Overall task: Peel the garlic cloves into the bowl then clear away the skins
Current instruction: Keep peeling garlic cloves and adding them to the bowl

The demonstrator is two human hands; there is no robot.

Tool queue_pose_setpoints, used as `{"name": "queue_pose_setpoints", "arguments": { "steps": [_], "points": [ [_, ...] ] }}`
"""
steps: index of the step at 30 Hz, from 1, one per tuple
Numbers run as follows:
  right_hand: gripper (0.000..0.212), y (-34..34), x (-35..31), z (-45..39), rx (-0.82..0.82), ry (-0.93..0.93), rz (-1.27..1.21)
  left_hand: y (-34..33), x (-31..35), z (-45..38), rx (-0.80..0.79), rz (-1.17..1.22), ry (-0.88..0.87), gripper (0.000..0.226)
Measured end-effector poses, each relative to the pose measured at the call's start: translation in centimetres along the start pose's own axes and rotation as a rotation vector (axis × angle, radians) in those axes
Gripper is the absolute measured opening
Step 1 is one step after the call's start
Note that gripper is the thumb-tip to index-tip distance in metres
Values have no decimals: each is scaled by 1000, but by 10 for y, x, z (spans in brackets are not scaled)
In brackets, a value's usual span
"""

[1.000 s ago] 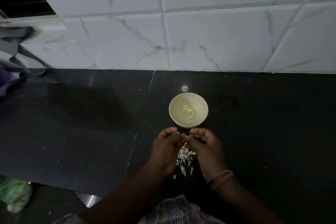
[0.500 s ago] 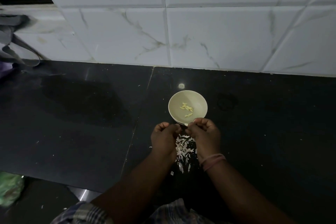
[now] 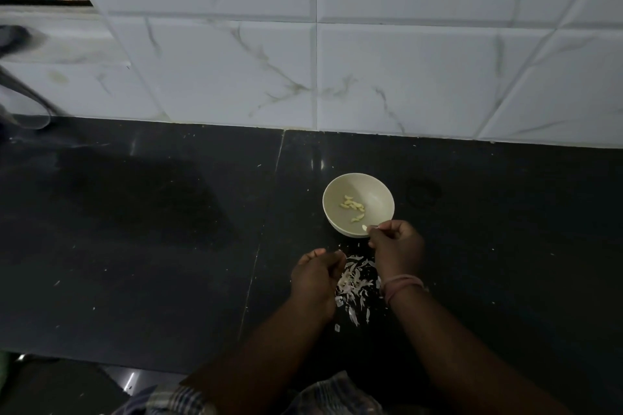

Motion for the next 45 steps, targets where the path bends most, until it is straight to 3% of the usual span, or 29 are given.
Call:
{"name": "queue_pose_setpoints", "arguments": {
  "steps": [9,13,16,18,21,24,29,31,33,36,40,45],
  "points": [
    [24,1,3,-4,33,115,100,-7,-5,1,-65,-28,37,18],
    [15,10,-1,12,30,156,58,-6,-11,-3,-46,-70,74,27],
    [11,2,8,49,-237,278,207,-5,-22,-1,-33,-207,149,29],
    [21,-9,13,84,-429,467,339,-7,-25,7,-77,-288,229,27],
    [32,-7,23,98,-443,720,654,-10,-19,12,-75,-322,163,16],
    [28,7,14,85,-345,692,641,-10,-11,17,-40,-326,62,22],
    [33,-5,6,107,-475,663,371,-16,-30,34,-173,-422,262,44],
    [41,-6,24,104,-503,660,520,-12,-31,30,-180,-413,275,40],
    [47,5,31,94,-424,663,658,-13,-29,27,-209,-371,254,32],
    [32,19,27,83,-339,690,669,-4,-20,17,-129,-377,138,27],
    [16,50,48,52,-186,460,762,9,-19,9,-30,-408,100,26],
    [12,44,53,31,-260,424,758,12,-34,6,-20,-431,147,23]
  ]
}}
Point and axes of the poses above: each hand's wrist, its own z-axis away from the middle knuckle, its own y-axis out of the back of the hand, x = y × z, the point moved 7 cm from there along -z, towards the middle knuckle, and after that the axes turned 8 degrees about y, right-handed, at the moved point
